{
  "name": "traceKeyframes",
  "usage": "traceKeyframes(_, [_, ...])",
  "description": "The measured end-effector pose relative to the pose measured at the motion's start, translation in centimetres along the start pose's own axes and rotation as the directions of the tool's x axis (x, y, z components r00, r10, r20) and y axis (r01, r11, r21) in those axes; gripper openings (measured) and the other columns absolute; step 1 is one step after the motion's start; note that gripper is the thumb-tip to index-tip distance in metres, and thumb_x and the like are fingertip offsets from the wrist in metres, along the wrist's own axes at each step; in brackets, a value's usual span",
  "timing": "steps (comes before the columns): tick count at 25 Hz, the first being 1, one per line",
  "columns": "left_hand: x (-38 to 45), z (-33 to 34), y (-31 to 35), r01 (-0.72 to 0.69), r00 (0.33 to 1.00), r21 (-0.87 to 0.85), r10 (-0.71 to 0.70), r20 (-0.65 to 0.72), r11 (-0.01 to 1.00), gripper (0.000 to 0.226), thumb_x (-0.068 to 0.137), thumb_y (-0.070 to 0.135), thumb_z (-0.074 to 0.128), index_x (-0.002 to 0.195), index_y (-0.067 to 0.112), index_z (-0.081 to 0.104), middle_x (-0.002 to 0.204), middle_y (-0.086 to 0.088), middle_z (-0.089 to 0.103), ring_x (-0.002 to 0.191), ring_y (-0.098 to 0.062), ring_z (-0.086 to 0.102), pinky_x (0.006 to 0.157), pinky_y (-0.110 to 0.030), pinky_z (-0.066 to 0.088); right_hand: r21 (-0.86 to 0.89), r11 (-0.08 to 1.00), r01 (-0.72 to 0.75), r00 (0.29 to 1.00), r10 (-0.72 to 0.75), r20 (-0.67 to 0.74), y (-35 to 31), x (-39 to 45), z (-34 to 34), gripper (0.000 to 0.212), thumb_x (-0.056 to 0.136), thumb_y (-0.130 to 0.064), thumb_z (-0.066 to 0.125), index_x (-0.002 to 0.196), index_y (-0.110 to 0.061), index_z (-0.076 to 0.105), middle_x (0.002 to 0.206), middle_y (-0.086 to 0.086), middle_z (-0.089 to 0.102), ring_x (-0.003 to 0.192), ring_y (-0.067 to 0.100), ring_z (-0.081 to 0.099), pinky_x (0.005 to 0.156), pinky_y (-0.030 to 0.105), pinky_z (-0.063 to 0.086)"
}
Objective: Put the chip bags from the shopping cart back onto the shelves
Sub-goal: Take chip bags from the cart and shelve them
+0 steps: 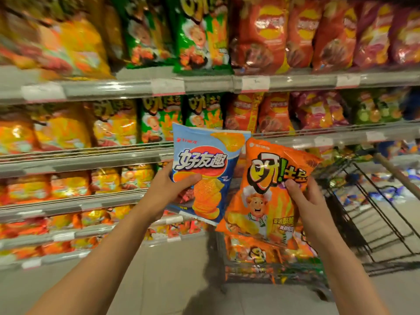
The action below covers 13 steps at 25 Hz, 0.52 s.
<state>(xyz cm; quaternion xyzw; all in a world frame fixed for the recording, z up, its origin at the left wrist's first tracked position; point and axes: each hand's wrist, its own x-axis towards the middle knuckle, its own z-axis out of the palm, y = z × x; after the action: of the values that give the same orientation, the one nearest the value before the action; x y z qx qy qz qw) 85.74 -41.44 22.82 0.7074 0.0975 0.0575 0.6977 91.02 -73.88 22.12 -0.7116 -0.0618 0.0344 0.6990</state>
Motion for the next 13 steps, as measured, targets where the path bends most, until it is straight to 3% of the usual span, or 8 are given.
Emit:
traceKeyframes(3, [-2.3,-6.4,1.5,-0.066,0.995,0.018,0.067,-0.074,0.998,0.039,0.075,0.044,0.084,0.109,0.042,0.067,0.093,0.006,0.077,0.079,-0.012,0.074,0.061,-0.025,0.058,-0.003,0.998,0.060,0.996,-0.059,0.061,-2.3,0.1,6.4,0.038,0.086,-0.058,0.065,0.123,-0.062,0.056,0.119,-0.020,0.072,0.104,0.007,0.073,0.072,0.024,0.062])
traceKeyframes(7, [-6.0,-16.7,2.3,-0.148,0.972,0.046,0.154,-0.179,0.988,0.051,0.076,0.047,0.084,0.120,0.036,0.061,0.090,0.007,0.076,0.071,-0.011,0.072,0.058,-0.026,0.055,0.023,0.994,0.104,0.982,-0.106,0.158,-4.3,-1.4,16.8,0.036,0.090,-0.054,0.067,0.125,-0.054,0.058,0.122,-0.010,0.073,0.111,0.019,0.072,0.087,0.047,0.061])
traceKeyframes(13, [-13.0,-34.4,4.3,-0.256,0.912,-0.014,0.237,-0.336,0.967,0.047,0.072,0.030,0.088,0.111,0.026,0.063,0.081,0.001,0.072,0.061,-0.012,0.068,0.048,-0.029,0.055,0.055,0.973,0.223,0.938,-0.230,0.261,-7.7,-5.3,36.2,0.032,0.084,-0.049,0.066,0.116,-0.051,0.064,0.119,-0.010,0.075,0.112,0.017,0.071,0.098,0.046,0.055])
